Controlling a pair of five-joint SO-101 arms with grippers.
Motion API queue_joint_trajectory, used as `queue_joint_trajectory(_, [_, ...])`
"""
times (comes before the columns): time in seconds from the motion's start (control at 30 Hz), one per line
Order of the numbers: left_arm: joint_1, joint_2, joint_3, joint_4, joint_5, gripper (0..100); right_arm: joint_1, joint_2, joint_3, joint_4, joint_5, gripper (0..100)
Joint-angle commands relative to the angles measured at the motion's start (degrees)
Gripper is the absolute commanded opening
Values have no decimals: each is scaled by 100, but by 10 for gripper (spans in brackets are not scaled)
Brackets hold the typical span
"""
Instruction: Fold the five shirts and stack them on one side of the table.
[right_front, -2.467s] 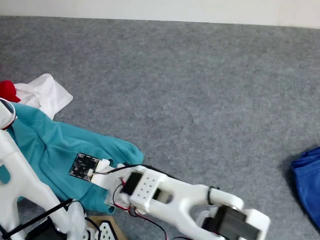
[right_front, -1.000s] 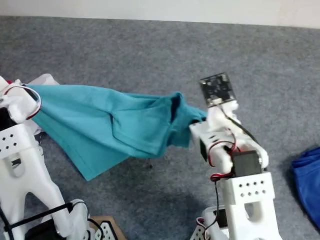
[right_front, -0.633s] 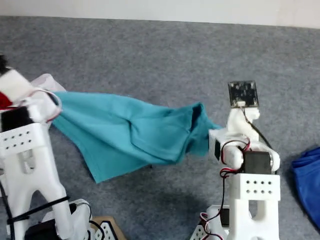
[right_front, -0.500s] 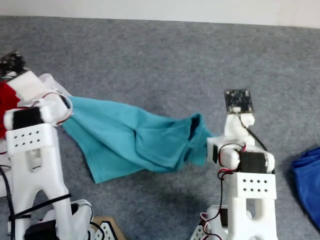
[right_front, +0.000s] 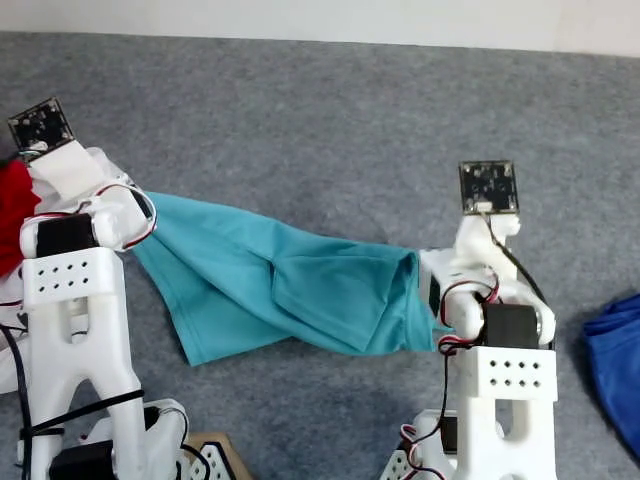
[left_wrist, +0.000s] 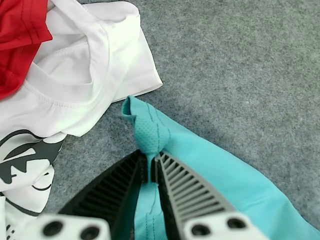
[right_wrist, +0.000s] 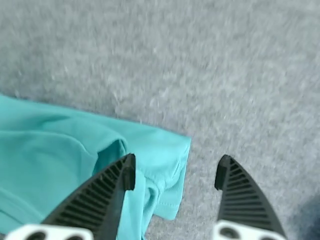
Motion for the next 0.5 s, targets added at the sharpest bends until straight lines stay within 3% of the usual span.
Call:
queue_joint_trajectory(0.0, [101,-119,-31,-88,44,7,-725,-66,-312,110,-193,257])
queue_joint_trajectory(0.2, [75,-84,-22,-88,44,7,-1631,-66,251,84,-580,257])
queue_joint_trajectory(0.47, [101,-75,-22,-114,53,7,-1851,-66,1095,-426,-879,256])
